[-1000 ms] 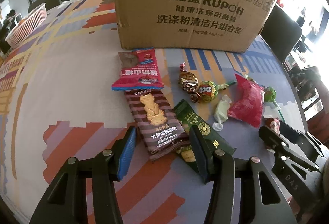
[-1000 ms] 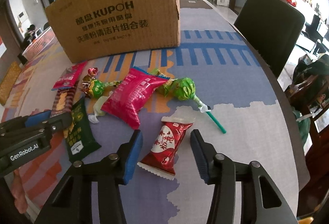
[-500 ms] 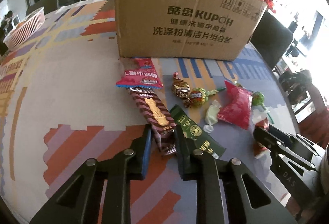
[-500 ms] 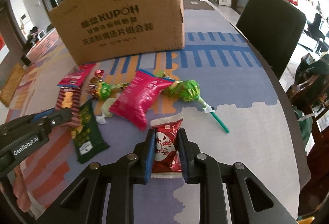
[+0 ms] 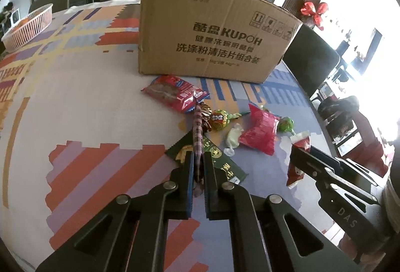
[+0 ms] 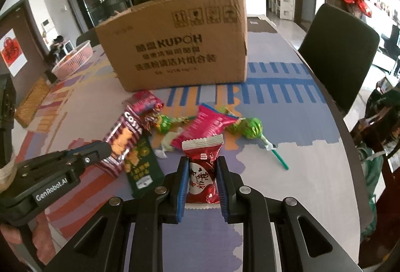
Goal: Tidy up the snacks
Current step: 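Lift both snacks over the box and open both tools to drop them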
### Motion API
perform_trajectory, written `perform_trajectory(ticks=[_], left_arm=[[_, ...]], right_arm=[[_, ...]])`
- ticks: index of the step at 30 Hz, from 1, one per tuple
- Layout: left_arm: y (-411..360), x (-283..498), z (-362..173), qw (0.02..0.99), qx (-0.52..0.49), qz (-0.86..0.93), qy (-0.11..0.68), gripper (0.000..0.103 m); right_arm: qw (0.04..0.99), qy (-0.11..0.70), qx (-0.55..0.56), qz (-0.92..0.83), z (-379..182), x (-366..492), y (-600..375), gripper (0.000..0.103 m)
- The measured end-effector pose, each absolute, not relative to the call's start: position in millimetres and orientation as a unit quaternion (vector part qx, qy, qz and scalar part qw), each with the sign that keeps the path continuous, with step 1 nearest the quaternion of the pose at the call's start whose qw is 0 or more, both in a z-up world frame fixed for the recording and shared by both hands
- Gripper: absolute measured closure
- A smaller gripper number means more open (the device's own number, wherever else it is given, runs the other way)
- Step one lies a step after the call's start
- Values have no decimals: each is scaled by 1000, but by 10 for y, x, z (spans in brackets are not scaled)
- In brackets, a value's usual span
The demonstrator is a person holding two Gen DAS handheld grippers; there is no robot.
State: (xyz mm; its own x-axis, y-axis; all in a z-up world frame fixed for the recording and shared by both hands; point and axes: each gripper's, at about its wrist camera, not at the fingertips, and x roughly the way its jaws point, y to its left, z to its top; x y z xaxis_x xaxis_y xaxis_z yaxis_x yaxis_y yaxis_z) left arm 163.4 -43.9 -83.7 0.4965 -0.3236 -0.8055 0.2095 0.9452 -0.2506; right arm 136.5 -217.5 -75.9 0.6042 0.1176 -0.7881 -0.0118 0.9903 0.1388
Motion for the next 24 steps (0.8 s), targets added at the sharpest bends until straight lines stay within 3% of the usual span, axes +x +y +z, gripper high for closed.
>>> perform_trajectory(ticks=[24], left_arm=[[-429, 1618, 60, 915, -54, -176, 360, 95]], right_arm=[[927, 362, 65, 78, -101, 1459, -2108, 80]])
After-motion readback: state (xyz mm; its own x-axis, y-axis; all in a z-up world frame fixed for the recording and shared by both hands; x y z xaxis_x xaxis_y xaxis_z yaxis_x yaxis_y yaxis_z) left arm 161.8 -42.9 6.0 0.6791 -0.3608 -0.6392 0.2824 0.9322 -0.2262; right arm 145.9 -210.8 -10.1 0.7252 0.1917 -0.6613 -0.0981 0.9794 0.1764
